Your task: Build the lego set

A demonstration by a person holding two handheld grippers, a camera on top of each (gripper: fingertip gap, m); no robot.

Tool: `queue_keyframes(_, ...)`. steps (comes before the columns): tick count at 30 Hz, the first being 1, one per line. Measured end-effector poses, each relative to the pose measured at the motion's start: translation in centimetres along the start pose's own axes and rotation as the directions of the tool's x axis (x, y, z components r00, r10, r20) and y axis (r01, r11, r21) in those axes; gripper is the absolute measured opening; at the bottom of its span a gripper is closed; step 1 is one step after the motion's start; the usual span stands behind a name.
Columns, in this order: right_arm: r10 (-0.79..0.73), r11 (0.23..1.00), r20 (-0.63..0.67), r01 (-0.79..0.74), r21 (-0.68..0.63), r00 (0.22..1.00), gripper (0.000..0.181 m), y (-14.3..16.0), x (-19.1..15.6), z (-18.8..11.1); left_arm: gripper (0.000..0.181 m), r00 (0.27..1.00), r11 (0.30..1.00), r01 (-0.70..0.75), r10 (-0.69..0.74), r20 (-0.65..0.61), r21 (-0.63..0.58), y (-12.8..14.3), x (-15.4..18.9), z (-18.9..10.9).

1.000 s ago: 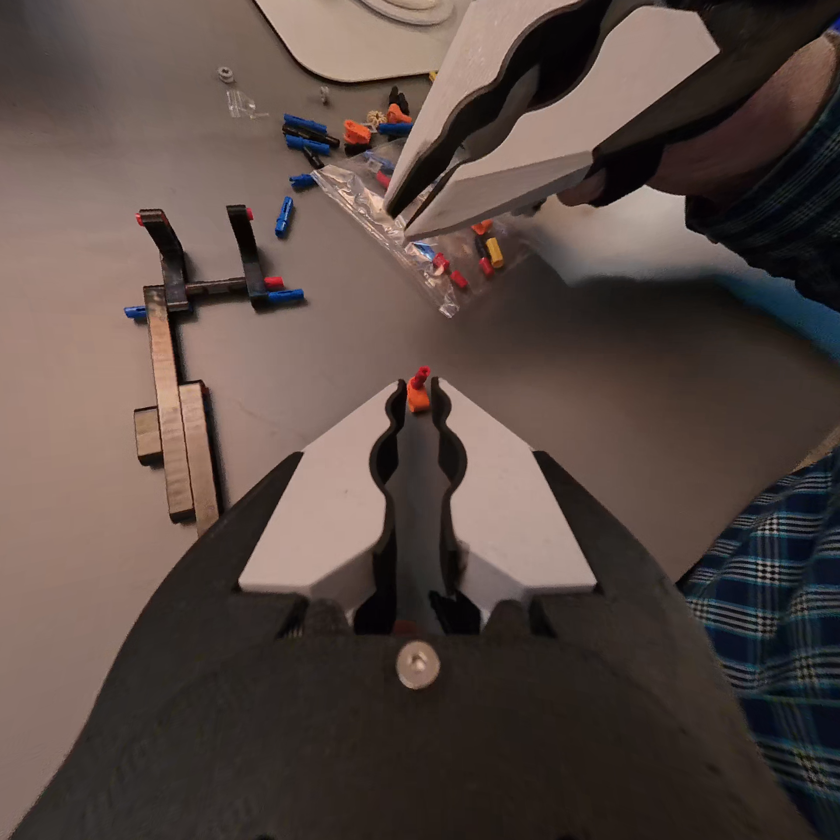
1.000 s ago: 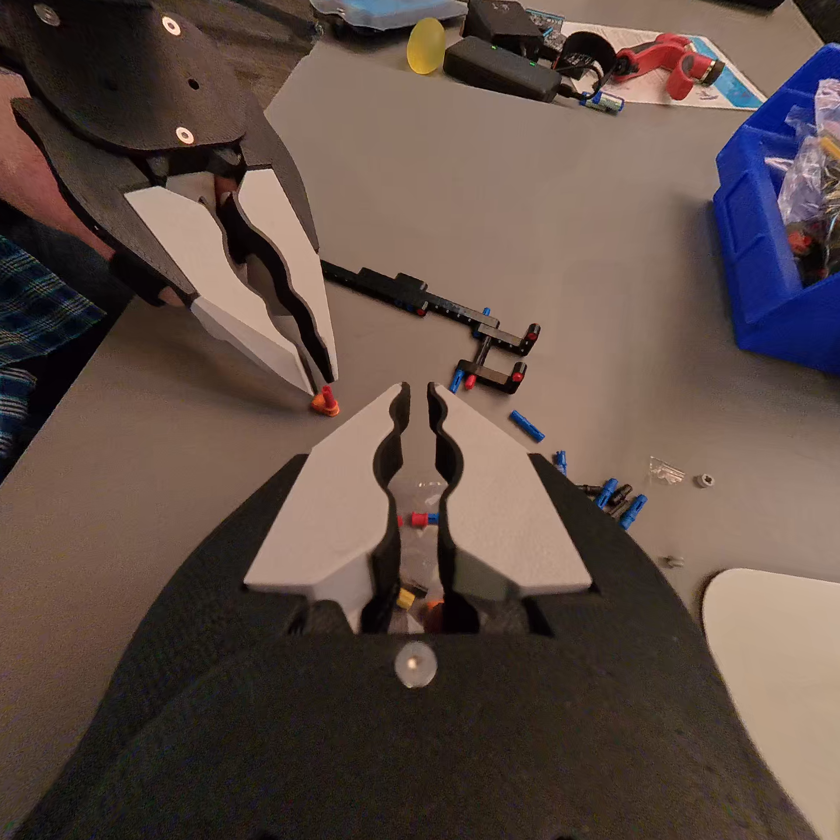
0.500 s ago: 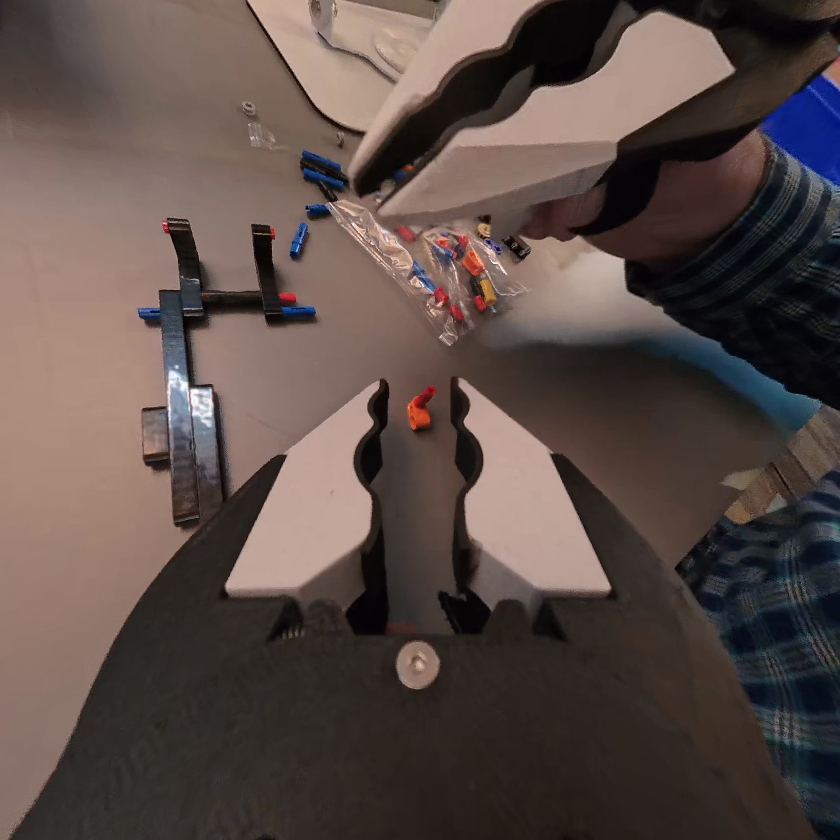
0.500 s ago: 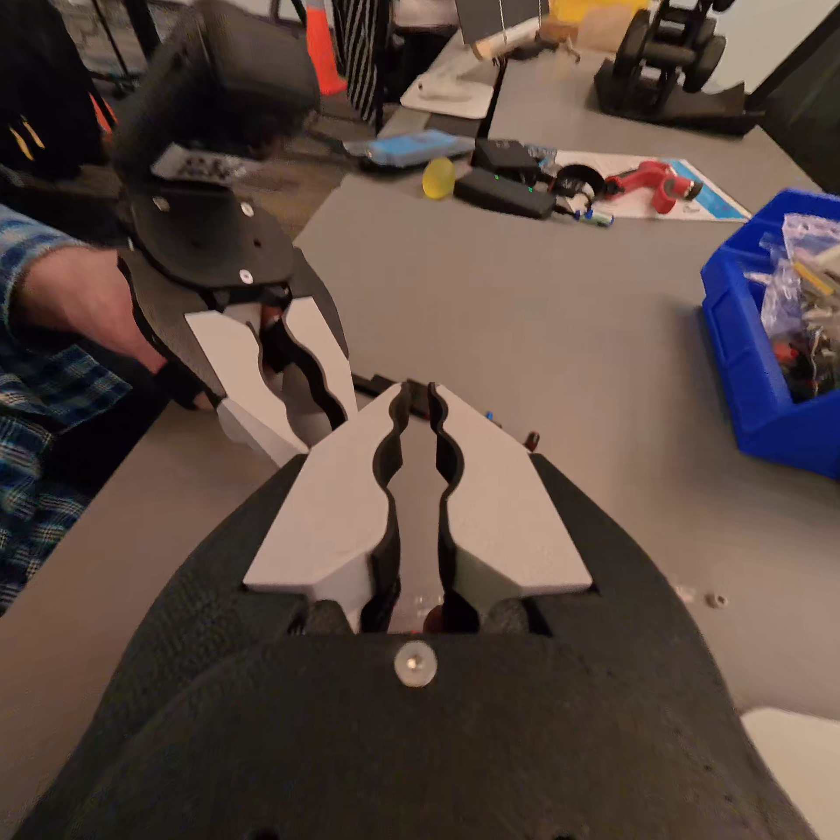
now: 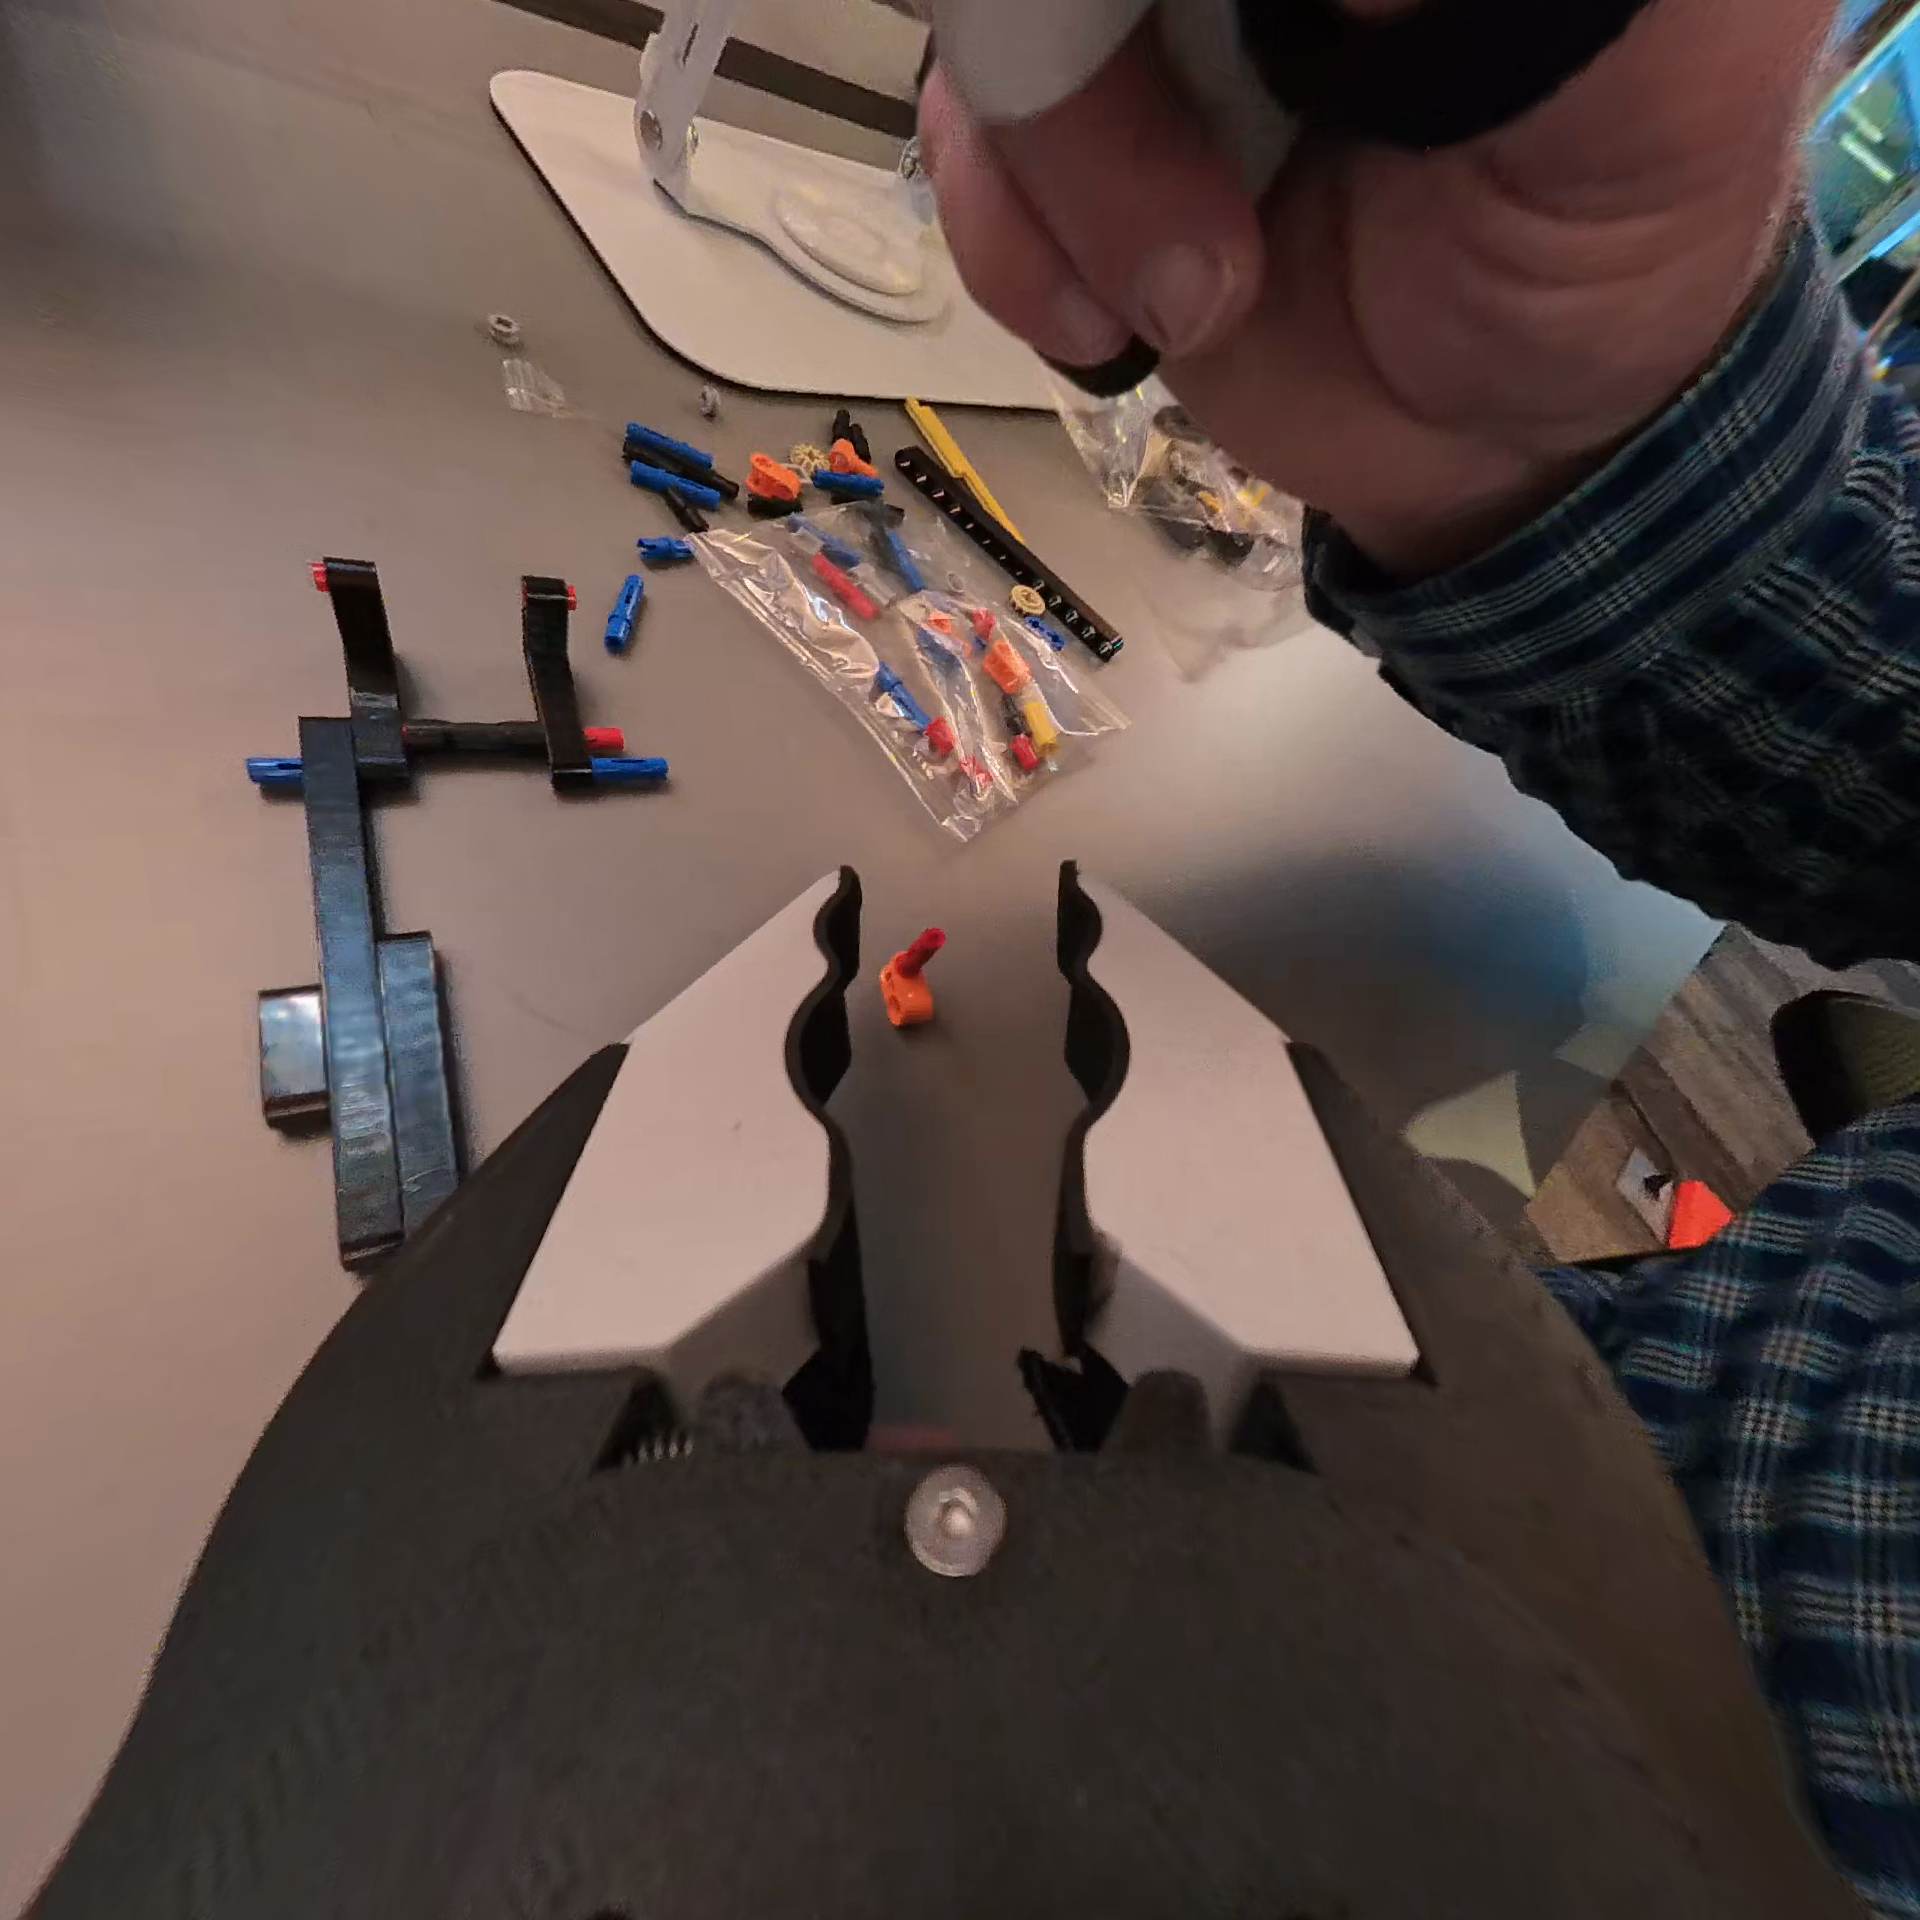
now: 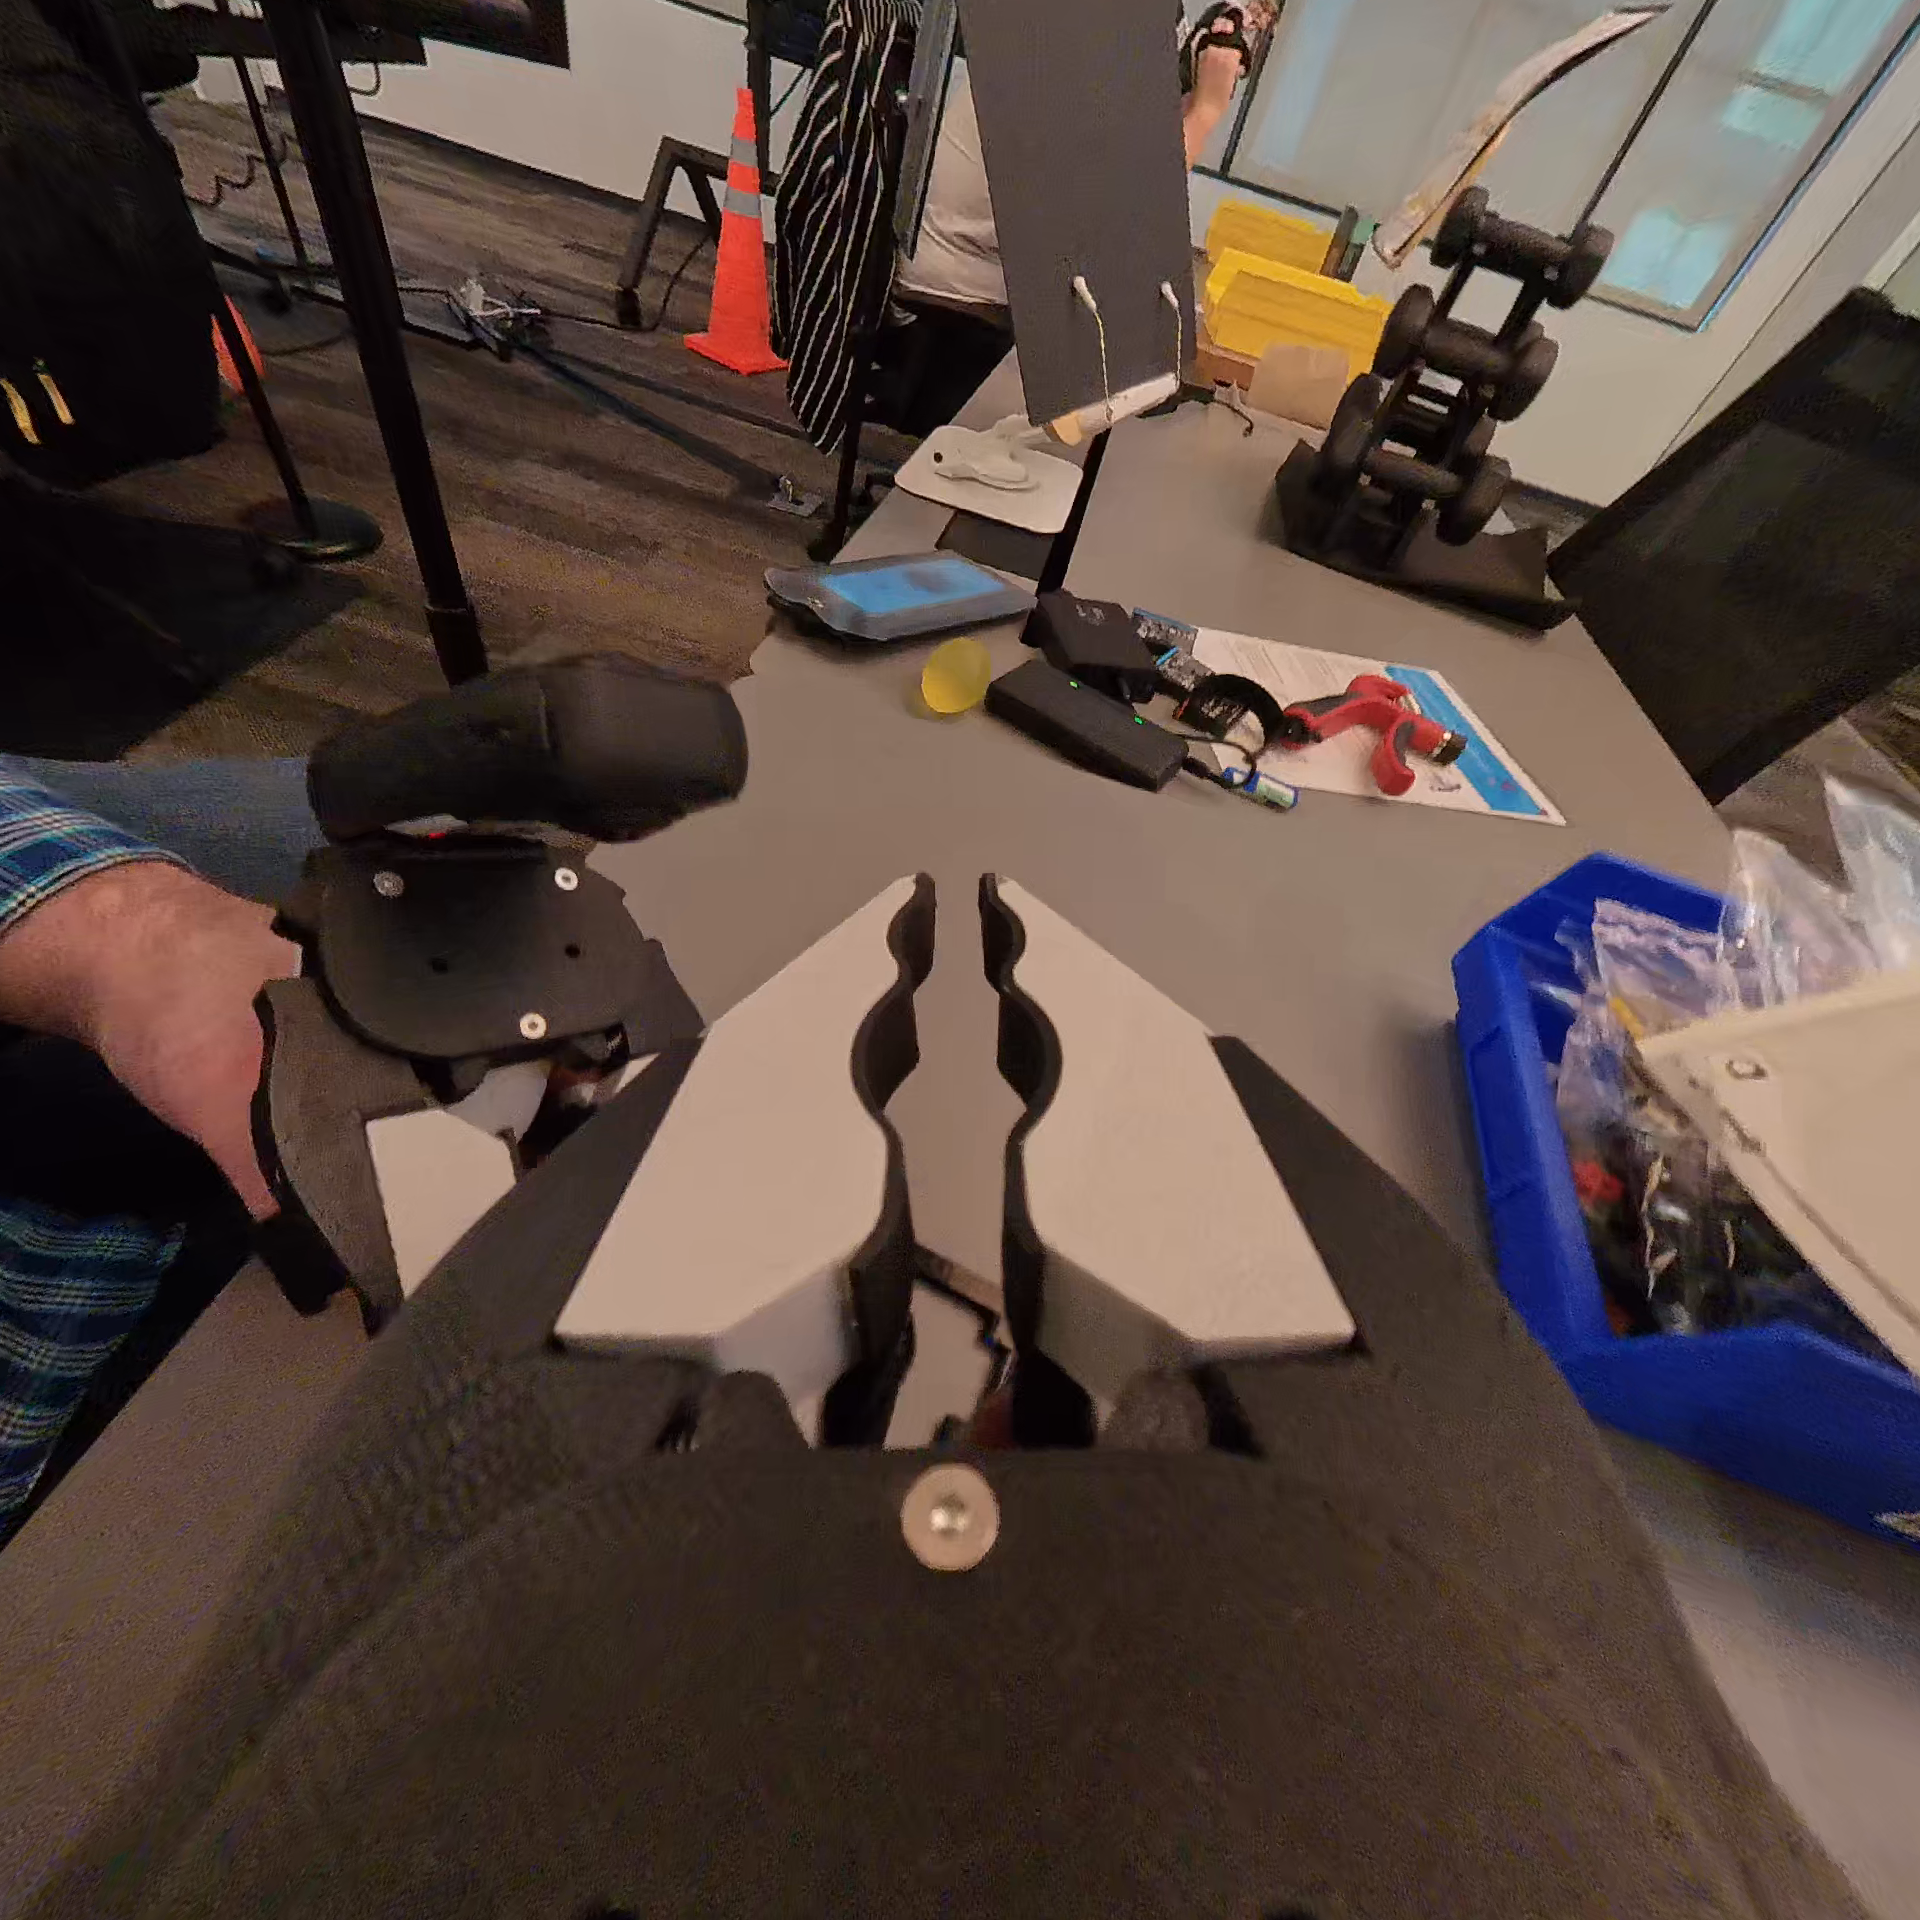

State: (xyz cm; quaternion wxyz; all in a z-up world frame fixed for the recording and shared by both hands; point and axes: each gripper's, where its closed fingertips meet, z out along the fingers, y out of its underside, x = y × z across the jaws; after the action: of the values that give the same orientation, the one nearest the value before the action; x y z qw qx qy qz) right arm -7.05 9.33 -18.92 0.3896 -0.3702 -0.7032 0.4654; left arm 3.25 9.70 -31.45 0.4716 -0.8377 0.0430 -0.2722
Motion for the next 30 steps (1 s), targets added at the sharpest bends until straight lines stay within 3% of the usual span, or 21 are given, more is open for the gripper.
queue_keyframes(5,-0.021,1.0,-0.003,0.021,0.008,1.0,0.007,-1.6,-0.6,1.0,0.036,1.0,0.998,0.013,-0.012,-0.022,0.058,-0.7,0.1,-0.7)
queue_keyframes(15,0.008,1.0,-0.063,-0.009,-0.02,0.998,0.009,-0.6,-0.5,-1.6,0.036,0.999,0.996,0.011,-0.007,-0.045,0.093,-1.1,0.4,-1.1)
queue_keyframes(20,0.032,0.999,-0.136,-0.035,-0.026,0.99,0.01,0.2,-0.1,-4.5,0.039,0.999,0.99,0.015,-0.009,-0.044,0.14,-1.6,0.3,-1.6)
queue_keyframes(30,0.101,0.979,-0.302,-0.149,-0.139,0.948,0.015,4.8,1.1,-10.5,0.043,0.999,0.98,0.026,-0.021,-0.025,0.196,-2.3,-0.1,-2.3)
